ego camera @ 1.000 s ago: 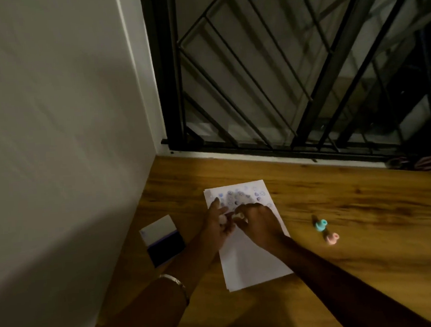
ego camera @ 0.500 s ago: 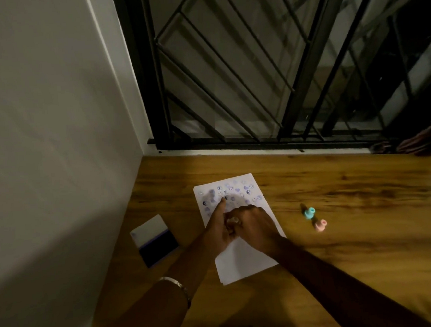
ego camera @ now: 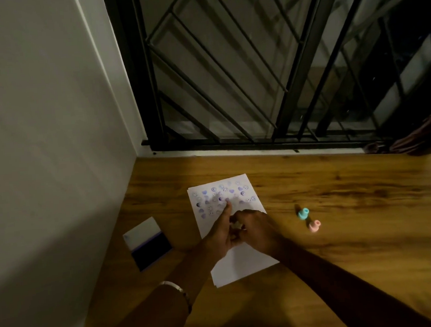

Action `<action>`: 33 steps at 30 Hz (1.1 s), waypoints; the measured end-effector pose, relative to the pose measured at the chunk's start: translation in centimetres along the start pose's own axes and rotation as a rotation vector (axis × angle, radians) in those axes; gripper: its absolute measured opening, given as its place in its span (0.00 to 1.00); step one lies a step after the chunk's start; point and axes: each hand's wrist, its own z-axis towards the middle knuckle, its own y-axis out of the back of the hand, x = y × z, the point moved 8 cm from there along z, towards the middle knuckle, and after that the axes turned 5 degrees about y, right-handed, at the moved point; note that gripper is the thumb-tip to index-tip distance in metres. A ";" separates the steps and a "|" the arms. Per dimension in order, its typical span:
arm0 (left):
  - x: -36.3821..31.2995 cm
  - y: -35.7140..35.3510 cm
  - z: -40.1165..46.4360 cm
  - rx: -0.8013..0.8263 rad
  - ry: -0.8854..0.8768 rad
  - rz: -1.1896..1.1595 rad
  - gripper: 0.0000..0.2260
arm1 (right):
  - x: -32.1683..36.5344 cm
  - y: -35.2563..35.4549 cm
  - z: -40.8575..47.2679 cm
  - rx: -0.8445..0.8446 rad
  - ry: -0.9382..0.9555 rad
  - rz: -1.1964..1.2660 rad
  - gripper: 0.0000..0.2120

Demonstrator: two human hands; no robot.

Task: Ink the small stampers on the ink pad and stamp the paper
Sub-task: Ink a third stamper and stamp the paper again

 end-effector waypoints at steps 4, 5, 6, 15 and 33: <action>-0.8 1.5 0.3 -0.196 -0.085 0.294 0.19 | -3.1 1.0 -0.1 -0.010 -0.076 -0.015 0.09; -1.2 1.8 0.4 -0.233 -0.122 0.325 0.17 | -4.2 1.4 -0.2 -0.007 -0.111 -0.014 0.08; -1.7 2.1 0.4 -0.258 -0.172 0.356 0.15 | -5.4 1.8 -0.2 0.005 -0.147 -0.017 0.07; -3.4 2.2 0.4 -0.329 -0.412 0.674 0.10 | -14.8 5.6 -0.5 0.048 -0.457 -0.163 0.07; -4.2 2.3 -0.2 -0.384 -0.505 0.753 0.09 | -17.6 4.4 -1.1 0.054 -0.563 -0.186 0.13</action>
